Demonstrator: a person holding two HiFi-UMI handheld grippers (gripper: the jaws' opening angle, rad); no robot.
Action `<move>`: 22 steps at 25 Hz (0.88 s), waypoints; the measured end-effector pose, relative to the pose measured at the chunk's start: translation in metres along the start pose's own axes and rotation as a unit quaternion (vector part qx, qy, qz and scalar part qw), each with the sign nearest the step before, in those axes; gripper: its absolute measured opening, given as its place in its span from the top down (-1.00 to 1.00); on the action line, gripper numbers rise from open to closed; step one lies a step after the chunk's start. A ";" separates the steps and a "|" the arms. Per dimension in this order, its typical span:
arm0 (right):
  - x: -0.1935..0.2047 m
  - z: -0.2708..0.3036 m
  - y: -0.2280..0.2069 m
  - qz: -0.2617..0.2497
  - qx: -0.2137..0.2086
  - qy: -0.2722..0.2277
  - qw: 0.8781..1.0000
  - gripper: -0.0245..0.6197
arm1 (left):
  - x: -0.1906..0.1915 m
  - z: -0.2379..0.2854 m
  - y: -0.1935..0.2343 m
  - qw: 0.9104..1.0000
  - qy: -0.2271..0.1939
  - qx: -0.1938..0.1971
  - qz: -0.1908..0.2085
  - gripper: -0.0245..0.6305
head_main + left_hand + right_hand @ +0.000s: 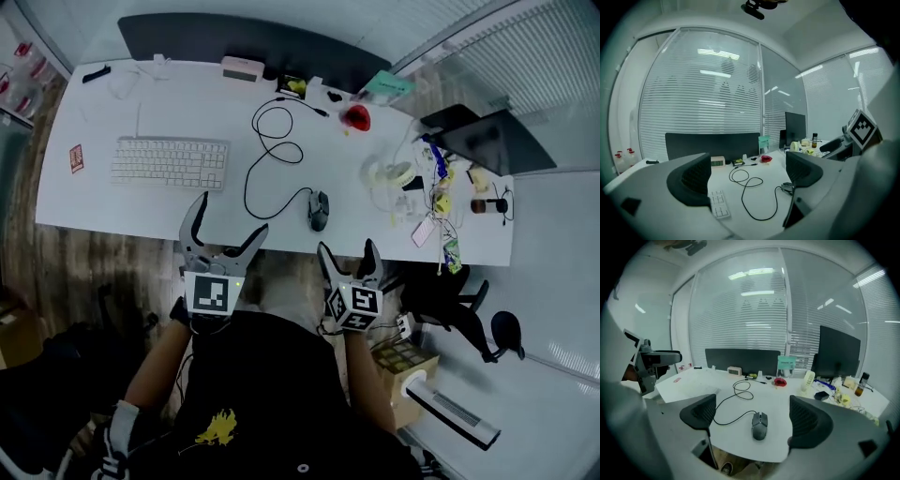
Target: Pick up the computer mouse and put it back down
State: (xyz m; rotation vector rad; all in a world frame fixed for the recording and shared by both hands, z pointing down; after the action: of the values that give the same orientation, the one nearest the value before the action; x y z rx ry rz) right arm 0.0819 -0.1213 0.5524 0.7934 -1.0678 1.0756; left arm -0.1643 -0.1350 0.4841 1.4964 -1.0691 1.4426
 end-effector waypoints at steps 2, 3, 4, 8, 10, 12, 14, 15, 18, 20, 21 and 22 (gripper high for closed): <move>0.028 0.023 -0.006 0.001 0.000 0.026 1.000 -0.63 | 0.017 0.013 -0.004 0.999 0.034 0.004 -0.016 -0.59; 0.042 0.033 -0.011 -0.001 0.003 0.039 0.999 -0.62 | 0.026 0.020 -0.006 0.999 0.045 0.005 -0.021 -0.59; 0.054 0.042 -0.018 0.000 0.008 0.050 0.999 -0.60 | 0.038 0.027 -0.008 0.998 0.055 0.007 -0.024 -0.59; 0.102 0.073 -0.035 0.014 0.016 0.102 0.995 -0.51 | 0.090 0.053 -0.025 0.994 0.101 0.035 -0.011 -0.59; 0.123 0.091 -0.039 0.015 0.014 0.126 0.992 -0.50 | 0.107 0.068 -0.031 0.992 0.118 0.045 -0.007 -0.59; 0.139 0.109 -0.043 0.020 0.011 0.142 0.990 -0.49 | 0.123 0.082 -0.036 0.990 0.133 0.051 -0.012 -0.59; 0.154 0.125 -0.045 0.025 0.004 0.156 0.987 -0.49 | 0.135 0.095 -0.043 0.988 0.144 0.056 -0.017 -0.59; 0.160 0.131 -0.045 0.026 0.000 0.162 0.986 -0.48 | 0.140 0.100 -0.047 0.987 0.151 0.059 -0.020 -0.59; 0.174 0.149 -0.046 0.023 -0.008 0.175 0.984 -0.46 | 0.156 0.116 -0.055 0.984 0.164 0.069 -0.022 -0.59; 0.183 0.159 -0.047 0.022 -0.010 0.183 0.983 -0.42 | 0.163 0.125 -0.058 0.983 0.169 0.074 -0.022 -0.59; 0.187 0.162 -0.048 0.022 -0.010 0.186 0.982 -0.37 | 0.166 0.128 -0.060 0.982 0.172 0.076 -0.022 -0.59; 0.190 0.164 -0.050 0.022 -0.009 0.188 0.982 -0.34 | 0.167 0.130 -0.061 0.981 0.176 0.076 -0.021 -0.59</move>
State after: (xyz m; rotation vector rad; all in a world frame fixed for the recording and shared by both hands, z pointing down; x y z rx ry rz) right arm 0.1024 -0.2297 0.7834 0.5250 -0.7739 1.1948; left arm -0.0624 -0.2450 0.6458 1.2930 -0.7207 1.7121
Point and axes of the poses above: the fingertips, and each gripper's own axes: z forward along the fingers, y to its left, x out of its underside, the point moved 1 cm from there along -z, backward along the fingers, and after that the axes turned 13 degrees about -y, right-handed, at the moved point
